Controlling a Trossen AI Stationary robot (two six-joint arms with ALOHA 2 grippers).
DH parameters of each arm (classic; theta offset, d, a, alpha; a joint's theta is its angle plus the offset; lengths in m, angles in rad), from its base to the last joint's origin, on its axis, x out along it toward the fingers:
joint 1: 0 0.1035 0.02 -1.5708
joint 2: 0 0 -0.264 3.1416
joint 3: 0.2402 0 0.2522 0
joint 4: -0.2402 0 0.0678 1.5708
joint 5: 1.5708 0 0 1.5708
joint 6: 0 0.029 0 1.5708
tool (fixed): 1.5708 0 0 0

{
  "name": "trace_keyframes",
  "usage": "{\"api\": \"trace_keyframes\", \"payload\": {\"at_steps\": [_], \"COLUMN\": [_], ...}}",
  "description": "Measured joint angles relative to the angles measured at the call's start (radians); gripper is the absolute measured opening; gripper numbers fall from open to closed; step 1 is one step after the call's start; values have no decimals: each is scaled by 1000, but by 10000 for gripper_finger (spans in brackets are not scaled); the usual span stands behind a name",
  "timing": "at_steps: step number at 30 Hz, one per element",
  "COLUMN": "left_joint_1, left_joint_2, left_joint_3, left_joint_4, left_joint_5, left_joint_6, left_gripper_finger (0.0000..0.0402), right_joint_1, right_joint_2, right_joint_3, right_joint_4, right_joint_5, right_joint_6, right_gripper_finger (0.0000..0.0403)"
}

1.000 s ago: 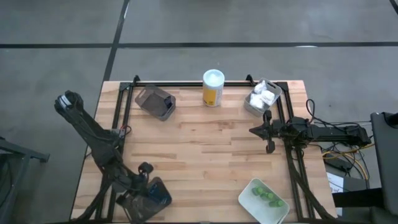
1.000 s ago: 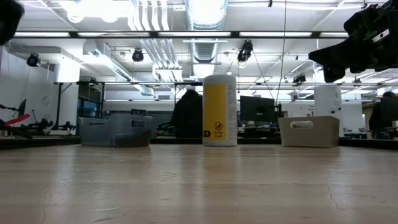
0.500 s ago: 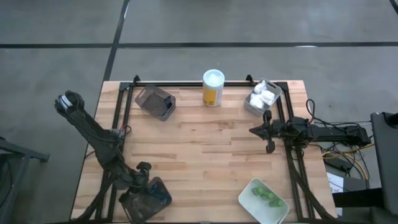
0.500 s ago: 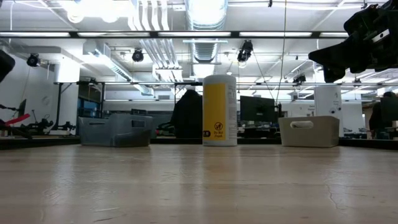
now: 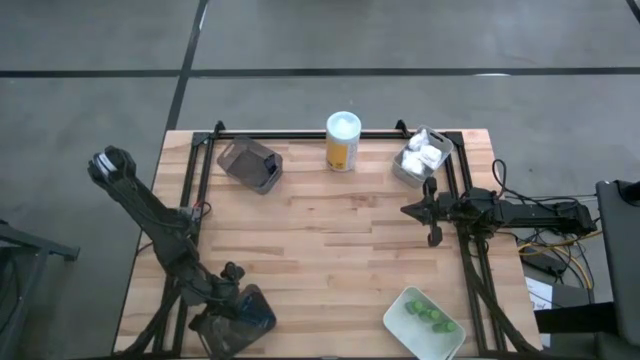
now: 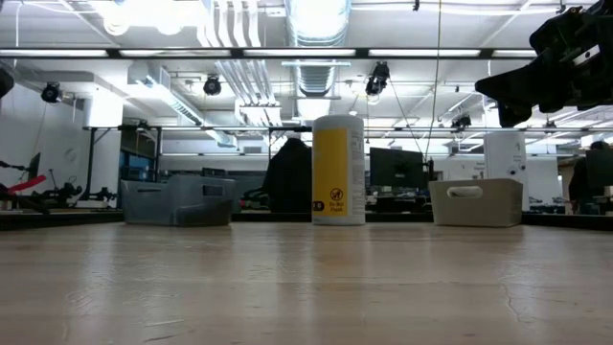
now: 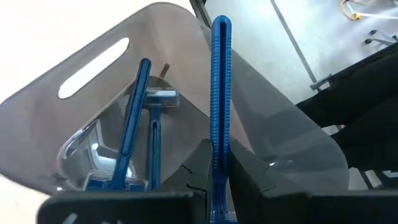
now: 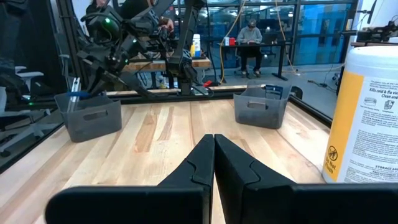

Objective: Pick & Place Travel size toiletries
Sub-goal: Put the blue razor into the bottom black bin

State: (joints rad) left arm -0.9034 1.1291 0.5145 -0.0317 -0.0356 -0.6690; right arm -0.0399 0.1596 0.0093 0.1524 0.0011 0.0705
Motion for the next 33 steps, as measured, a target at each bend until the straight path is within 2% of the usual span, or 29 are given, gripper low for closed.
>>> {"api": "trace_keyframes", "payload": {"at_steps": [7,33], "left_joint_1": [-4,-4], "left_joint_2": [81,181], "left_joint_3": [-1,-29], "left_joint_4": [83,49], "left_joint_5": [1,-17], "left_joint_6": [-5,102], "left_gripper_finger": [37,37], "right_joint_1": [0,0], "right_joint_2": [0,0], "right_joint_3": [0,0], "right_joint_4": [0,0], "right_joint_5": [0,0], "right_joint_6": [-2,0], "right_gripper_finger": [8,8]}}
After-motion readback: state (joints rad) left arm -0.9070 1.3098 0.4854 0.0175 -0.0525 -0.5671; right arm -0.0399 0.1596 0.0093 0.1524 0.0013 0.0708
